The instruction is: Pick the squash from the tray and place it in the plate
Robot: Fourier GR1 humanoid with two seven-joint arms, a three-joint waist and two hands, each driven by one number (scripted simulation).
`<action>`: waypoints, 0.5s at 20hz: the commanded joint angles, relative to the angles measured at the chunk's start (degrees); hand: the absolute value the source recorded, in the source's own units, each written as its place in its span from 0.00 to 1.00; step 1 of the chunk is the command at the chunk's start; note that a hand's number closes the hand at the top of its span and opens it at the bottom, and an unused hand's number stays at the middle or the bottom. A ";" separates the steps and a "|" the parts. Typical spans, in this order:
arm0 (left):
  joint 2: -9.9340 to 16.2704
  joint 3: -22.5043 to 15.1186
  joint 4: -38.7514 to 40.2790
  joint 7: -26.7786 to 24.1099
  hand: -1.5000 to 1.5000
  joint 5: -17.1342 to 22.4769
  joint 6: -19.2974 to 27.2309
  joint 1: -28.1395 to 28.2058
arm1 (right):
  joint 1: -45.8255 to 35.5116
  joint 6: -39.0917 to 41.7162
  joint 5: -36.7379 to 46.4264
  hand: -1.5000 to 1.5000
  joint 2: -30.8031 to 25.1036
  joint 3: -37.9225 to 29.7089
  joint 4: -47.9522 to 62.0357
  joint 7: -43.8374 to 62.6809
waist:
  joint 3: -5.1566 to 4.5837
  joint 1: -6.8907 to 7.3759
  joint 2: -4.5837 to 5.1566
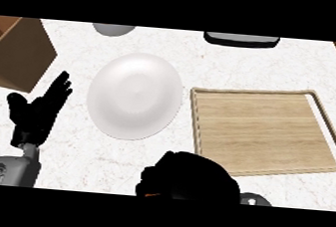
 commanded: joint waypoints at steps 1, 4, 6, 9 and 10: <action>-0.61 -0.24 -0.82 0.99 0.50 -0.90 0.65 -0.38 | -0.91 2.36 -2.85 1.00 2.87 -5.93 -1.80 5.25 | 0.03 0.56 0.36; -0.60 -0.84 -4.98 3.23 0.50 -0.67 0.12 2.17 | -4.80 2.89 -8.50 1.00 3.83 -5.11 -1.10 14.66 | 0.03 0.95 0.33; -0.05 1.36 1.38 2.71 0.50 0.15 -0.34 -4.75 | -7.86 -2.00 -9.44 1.00 3.87 -6.09 8.47 11.74 | 0.03 0.82 0.55; -3.49 -2.42 -2.51 0.37 0.50 -2.20 1.15 1.39 | -19.70 -1.35 -14.34 1.00 3.91 -13.46 16.15 14.13 | 0.03 1.77 0.54; -2.04 -0.38 0.70 2.32 0.50 -2.06 1.49 -4.55 | -18.86 -7.22 -14.62 1.00 3.91 -8.87 19.71 14.57 | 0.03 1.37 0.58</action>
